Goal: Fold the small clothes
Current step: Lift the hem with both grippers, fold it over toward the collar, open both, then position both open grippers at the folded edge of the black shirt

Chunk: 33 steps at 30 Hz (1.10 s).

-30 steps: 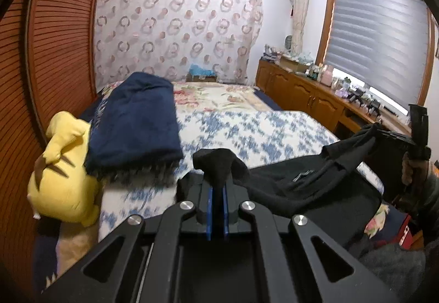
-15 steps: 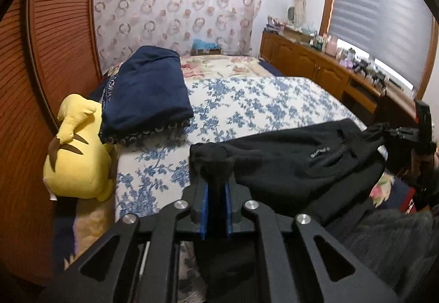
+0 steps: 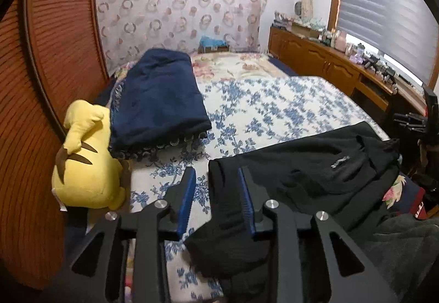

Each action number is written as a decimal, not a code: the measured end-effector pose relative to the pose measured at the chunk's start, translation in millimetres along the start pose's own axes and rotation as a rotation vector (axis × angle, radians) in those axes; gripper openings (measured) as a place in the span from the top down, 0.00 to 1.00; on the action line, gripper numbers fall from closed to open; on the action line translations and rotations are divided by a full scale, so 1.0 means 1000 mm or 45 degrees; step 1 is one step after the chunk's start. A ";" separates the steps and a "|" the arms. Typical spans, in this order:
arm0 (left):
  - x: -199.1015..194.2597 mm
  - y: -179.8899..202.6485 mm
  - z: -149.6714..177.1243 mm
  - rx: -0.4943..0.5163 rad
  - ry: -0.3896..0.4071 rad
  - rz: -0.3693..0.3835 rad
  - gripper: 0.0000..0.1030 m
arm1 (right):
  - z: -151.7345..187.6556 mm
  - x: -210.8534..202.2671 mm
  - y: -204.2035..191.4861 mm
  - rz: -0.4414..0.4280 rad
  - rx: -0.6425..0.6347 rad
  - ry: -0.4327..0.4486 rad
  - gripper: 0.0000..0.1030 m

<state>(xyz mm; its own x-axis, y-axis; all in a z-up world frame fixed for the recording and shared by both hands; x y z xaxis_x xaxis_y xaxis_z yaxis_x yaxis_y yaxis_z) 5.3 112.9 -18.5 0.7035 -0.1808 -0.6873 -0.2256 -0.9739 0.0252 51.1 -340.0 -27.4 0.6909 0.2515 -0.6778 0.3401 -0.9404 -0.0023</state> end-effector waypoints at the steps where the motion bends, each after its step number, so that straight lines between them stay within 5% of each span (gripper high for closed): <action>1: 0.007 -0.001 0.000 0.000 -0.019 0.008 0.68 | -0.002 0.008 0.000 -0.001 -0.010 -0.010 0.53; 7: 0.071 -0.008 0.006 -0.014 -0.181 0.042 0.67 | -0.009 0.052 0.005 -0.015 -0.002 -0.073 0.53; 17: 0.117 -0.005 0.008 0.006 -0.318 0.089 0.67 | -0.003 0.096 0.018 -0.023 0.040 -0.192 0.53; 33: 0.129 -0.007 0.001 -0.013 -0.352 0.121 0.65 | 0.000 0.106 0.022 -0.086 0.069 -0.248 0.50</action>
<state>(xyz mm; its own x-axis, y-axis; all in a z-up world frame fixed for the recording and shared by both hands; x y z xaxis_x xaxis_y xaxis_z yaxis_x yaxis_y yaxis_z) 96.6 96.5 -108.2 0.4686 -0.2284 -0.8534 -0.2739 -0.9560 0.1054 131.8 -333.7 -99.2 0.5296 0.2705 -0.8040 0.3430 -0.9351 -0.0887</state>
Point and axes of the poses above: each gripper's, at about its wrist camera, not at the fingertips, and x roughly the way its jaws point, y to its right, z to its underside, the point moved 3 cm from there along x, roughly the way its jaws point, and after that the axes turned 3 degrees about x, right-handed, at the moved point
